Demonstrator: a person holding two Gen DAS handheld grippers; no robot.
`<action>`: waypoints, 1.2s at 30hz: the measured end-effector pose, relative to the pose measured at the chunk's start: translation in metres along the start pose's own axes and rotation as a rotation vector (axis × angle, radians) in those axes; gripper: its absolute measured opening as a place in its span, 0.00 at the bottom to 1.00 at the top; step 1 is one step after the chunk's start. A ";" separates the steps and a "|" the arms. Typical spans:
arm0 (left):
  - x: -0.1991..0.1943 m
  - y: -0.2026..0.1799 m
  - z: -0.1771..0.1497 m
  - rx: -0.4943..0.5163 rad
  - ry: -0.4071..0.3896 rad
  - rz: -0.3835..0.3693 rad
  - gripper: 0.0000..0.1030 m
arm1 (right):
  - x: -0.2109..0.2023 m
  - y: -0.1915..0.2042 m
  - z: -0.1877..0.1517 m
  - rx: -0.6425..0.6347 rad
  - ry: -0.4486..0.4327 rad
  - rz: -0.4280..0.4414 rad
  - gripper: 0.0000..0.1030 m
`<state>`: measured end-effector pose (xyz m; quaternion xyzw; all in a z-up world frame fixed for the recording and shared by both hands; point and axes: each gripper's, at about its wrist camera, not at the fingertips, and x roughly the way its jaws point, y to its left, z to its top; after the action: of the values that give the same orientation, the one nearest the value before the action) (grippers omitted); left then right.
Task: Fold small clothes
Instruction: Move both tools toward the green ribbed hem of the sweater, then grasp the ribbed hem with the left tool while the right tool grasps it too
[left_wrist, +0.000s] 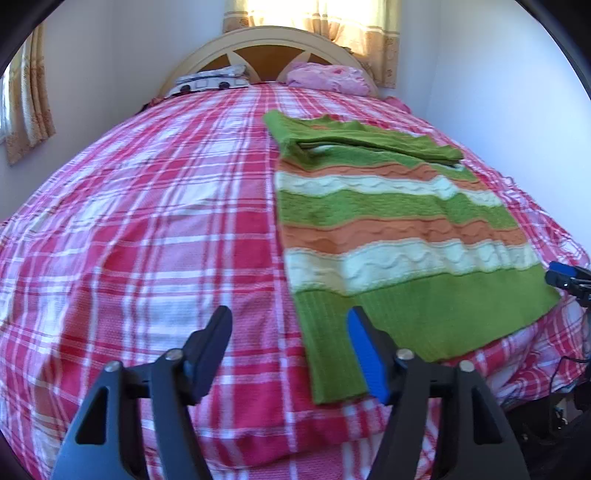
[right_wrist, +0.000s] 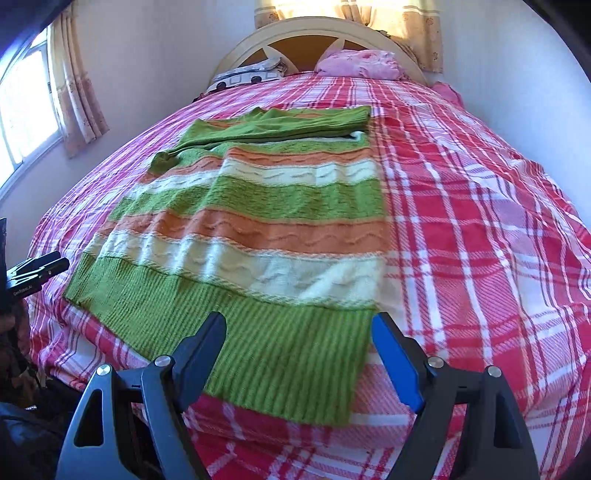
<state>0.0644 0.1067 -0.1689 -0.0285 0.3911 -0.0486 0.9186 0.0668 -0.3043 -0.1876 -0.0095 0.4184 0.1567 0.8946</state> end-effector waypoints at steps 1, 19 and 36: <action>0.000 -0.002 -0.001 -0.002 -0.002 -0.010 0.55 | -0.001 -0.001 -0.001 0.004 0.000 -0.003 0.79; 0.021 -0.008 -0.014 -0.053 0.110 -0.109 0.36 | -0.008 -0.025 -0.011 0.045 -0.011 -0.027 0.79; 0.020 -0.015 -0.016 -0.011 0.081 -0.159 0.10 | -0.018 -0.038 -0.020 0.078 -0.007 0.028 0.67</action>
<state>0.0660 0.0894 -0.1929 -0.0627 0.4245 -0.1202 0.8952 0.0521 -0.3480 -0.1916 0.0317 0.4210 0.1530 0.8935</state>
